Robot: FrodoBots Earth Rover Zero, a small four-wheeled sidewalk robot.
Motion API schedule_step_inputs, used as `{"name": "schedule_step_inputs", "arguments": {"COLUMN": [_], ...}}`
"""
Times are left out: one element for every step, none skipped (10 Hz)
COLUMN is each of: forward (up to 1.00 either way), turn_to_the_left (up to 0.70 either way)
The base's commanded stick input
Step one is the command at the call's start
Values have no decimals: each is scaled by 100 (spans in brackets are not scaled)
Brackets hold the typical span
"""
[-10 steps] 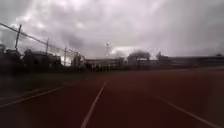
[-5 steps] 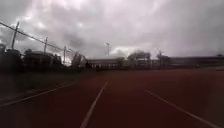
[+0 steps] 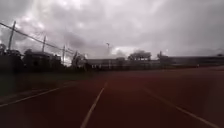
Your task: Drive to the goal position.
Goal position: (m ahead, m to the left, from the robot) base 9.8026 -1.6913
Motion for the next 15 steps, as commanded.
{"name": "schedule_step_inputs", "arguments": {"forward": [50,50,50,50,50,50,50,50,50,50,50,50,50,50,50], "turn_to_the_left": [0,0,0,0,0,0,0,0,0,0,0,0,0,0,0]}}
